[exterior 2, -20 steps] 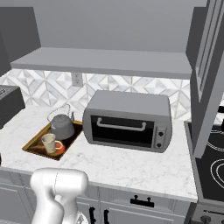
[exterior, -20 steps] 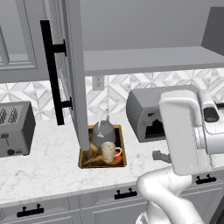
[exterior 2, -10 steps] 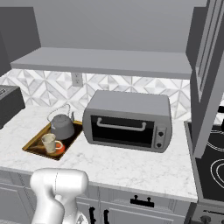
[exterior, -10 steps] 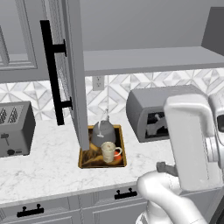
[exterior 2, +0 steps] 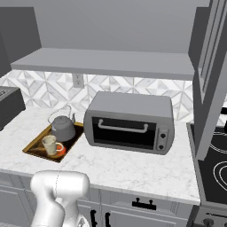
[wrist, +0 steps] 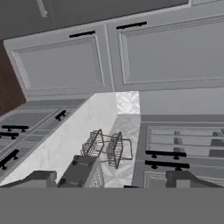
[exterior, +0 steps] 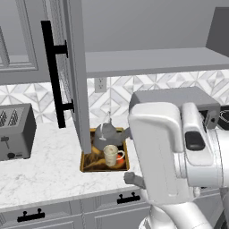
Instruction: Pick the kettle from the counter and place it on the tray. Then pick the mug from the cabinet and place it on the tray. Then close the cabinet doors.
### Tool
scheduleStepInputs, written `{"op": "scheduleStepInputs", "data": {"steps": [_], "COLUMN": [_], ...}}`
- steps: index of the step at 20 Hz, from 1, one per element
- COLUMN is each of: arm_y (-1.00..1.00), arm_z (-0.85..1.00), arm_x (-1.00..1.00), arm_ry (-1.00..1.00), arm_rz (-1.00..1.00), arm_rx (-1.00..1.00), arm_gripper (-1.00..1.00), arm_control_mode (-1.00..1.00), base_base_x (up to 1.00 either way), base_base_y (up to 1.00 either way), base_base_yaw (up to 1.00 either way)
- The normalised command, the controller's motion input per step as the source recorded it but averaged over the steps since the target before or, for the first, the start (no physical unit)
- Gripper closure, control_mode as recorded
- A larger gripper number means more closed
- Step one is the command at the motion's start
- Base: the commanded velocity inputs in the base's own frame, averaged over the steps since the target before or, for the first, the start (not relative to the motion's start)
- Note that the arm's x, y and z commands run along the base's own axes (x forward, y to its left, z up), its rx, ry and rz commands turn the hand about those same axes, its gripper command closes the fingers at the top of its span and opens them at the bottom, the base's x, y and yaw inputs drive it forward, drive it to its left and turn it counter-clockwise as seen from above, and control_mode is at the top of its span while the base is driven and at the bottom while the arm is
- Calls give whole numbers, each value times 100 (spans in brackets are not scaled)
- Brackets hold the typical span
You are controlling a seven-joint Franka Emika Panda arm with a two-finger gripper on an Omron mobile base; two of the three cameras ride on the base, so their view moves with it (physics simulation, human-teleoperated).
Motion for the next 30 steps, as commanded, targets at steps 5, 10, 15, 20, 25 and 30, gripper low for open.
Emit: {"op": "scheduleStepInputs", "data": {"steps": [5,10,15,20,25,30], "arm_y": [66,55,51,31,37,16], "arm_z": [16,10,0,0,-5,-4], "arm_x": [2,17,60,43,24,56], "arm_ry": [0,0,0,0,4,13], "arm_rz": [-1,-10,-19,-24,-31,-32], "arm_rx": [9,6,0,0,0,0], "arm_gripper": [-100,-100,-100,-100,-100,-100], "arm_control_mode": [-100,-100,-100,-100,-100,-100], "base_base_x": [0,0,0,0,0,0], "base_base_y": [0,0,0,0,0,0], "base_base_yaw": [0,0,0,0,0,0]}}
